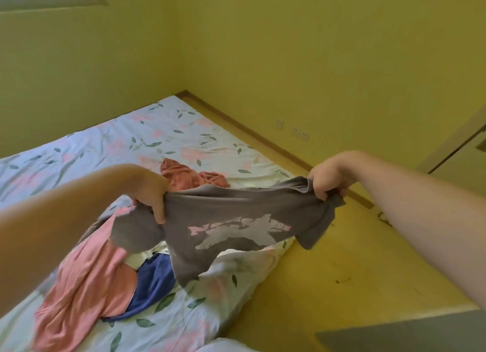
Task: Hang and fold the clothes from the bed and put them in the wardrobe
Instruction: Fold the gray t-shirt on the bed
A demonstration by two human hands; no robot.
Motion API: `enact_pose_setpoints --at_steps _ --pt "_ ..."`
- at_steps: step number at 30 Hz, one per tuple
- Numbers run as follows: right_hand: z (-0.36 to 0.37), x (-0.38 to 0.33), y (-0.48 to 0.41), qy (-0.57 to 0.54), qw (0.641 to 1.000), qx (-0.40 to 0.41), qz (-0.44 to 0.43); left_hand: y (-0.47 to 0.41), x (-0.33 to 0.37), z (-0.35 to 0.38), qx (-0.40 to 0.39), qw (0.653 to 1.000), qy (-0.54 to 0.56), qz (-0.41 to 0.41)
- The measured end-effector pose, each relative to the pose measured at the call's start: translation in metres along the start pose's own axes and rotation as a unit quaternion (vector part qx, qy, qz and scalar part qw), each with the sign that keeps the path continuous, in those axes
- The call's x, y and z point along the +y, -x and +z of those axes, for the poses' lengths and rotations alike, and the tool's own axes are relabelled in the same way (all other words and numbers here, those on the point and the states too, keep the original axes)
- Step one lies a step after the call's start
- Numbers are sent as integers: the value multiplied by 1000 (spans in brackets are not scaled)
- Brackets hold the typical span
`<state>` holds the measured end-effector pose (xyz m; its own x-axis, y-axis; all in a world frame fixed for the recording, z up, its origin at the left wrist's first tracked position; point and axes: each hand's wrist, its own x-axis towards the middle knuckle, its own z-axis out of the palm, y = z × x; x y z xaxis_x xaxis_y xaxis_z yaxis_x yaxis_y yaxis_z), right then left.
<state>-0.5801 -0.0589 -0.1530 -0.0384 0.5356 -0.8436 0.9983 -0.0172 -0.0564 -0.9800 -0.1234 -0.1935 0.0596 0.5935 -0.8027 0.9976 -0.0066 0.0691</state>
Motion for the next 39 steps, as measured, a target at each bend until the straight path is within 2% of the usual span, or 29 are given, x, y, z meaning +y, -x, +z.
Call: enact_pose_setpoints --at_steps 2,4,7,10,13,15,18,20,23,27,29,32,34,39 --pt "-4 -1 -4 -44 992 -117 23 -4 -4 -1 -128 988 88 -22" --pt "-7 -6 -8 -54 978 -201 29 -7 -6 -2 -219 966 131 -30" --pt "-18 -18 -22 -8 969 -241 44 -24 -9 -12 -233 960 145 -54" --pt "-30 -29 -50 4 977 -199 81 -52 -14 -26 -162 975 119 -97" --pt "-44 -38 -95 62 990 -71 105 -96 -15 -38 -7 993 32 -110" --pt "-57 -45 -131 154 986 18 66 -126 -9 -43 128 985 -34 -106" --pt "-84 -49 -188 266 958 102 19 -182 -1 -47 225 962 -30 -152" --pt "-102 -45 -236 309 943 117 27 -223 5 -47 237 951 3 -198" --pt "-122 -36 -319 329 934 138 28 -280 16 -43 190 953 65 -227" --pt "-133 -21 -431 293 940 174 -13 -357 24 -34 191 927 169 -276" --pt "-134 -15 -483 223 956 192 -17 -395 27 -31 207 905 207 -309" --pt "-134 -6 -557 30 980 195 -11 -452 24 -29 230 877 250 -340" --pt "-132 1 -599 -63 979 194 -18 -485 16 -29 242 869 261 -344" --pt "-129 12 -672 -121 964 229 -56 -552 -8 -40 288 856 240 -356"
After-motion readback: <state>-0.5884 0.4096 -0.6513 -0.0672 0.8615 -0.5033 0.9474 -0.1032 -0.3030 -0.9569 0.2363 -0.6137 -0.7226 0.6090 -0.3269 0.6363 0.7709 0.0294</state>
